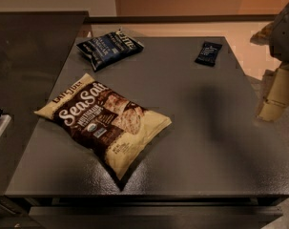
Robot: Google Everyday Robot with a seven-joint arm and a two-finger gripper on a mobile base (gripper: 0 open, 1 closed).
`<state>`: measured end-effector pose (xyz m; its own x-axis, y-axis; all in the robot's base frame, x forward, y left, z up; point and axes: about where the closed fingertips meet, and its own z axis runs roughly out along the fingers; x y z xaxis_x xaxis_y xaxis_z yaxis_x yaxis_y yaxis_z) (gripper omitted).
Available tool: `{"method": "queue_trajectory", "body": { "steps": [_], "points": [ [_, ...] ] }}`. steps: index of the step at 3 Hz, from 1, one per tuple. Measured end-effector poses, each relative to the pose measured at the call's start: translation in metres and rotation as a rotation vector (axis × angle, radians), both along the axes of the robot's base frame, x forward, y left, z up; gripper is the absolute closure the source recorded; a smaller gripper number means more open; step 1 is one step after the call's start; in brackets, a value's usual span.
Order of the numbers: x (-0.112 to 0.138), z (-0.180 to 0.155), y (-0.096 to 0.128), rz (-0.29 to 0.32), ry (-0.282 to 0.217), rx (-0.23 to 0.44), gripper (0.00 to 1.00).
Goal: Pick rxbar blueberry
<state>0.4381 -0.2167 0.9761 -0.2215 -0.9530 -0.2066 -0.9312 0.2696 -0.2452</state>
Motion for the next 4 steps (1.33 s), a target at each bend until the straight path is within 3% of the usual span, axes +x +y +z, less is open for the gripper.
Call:
{"method": "queue_trajectory", "body": {
  "steps": [2, 4],
  "points": [
    [0.006, 0.0, 0.001, 0.009, 0.001, 0.013, 0.0],
    [0.049, 0.0, 0.006, -0.018, -0.01, 0.128, 0.0]
  ]
}}
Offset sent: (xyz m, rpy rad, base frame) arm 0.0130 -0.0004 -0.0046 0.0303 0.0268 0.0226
